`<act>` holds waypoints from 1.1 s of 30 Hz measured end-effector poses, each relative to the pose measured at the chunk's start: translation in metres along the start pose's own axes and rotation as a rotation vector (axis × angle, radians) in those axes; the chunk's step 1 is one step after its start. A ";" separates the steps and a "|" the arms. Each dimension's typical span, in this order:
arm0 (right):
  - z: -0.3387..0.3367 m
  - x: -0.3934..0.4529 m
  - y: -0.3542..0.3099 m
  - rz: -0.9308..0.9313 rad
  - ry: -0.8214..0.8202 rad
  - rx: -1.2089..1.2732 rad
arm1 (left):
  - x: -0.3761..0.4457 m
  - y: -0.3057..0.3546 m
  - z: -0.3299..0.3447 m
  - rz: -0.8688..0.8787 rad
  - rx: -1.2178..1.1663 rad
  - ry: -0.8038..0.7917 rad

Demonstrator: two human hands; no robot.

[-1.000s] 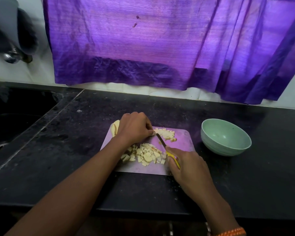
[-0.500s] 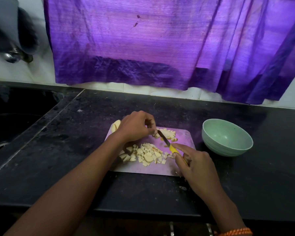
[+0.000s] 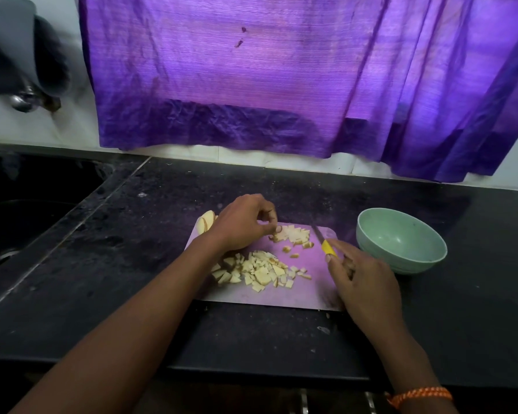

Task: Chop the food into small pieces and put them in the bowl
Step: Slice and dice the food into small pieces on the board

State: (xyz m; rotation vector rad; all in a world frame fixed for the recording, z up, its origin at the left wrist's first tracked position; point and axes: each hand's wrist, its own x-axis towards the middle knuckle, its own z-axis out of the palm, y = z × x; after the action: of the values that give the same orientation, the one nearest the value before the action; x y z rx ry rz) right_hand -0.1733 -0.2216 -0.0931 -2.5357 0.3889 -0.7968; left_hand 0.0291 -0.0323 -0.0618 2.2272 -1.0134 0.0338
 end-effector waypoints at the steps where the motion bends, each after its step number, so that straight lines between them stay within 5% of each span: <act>1: -0.001 0.004 0.005 0.009 0.007 -0.048 | 0.000 0.001 0.000 0.011 -0.004 0.014; 9: 0.001 0.013 0.011 0.003 -0.045 -0.145 | -0.001 0.010 0.022 0.069 0.283 -0.141; 23: 0.003 0.006 0.012 -0.144 -0.196 0.263 | -0.001 0.008 0.005 0.014 0.063 -0.060; 33: 0.001 0.004 0.005 -0.260 -0.207 0.337 | -0.001 0.002 -0.006 0.024 -0.021 0.036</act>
State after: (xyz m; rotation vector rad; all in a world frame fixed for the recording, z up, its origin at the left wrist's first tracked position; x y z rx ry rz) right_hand -0.1703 -0.2271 -0.0944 -2.3418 -0.1364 -0.6197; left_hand 0.0287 -0.0288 -0.0566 2.1877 -1.0169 0.0736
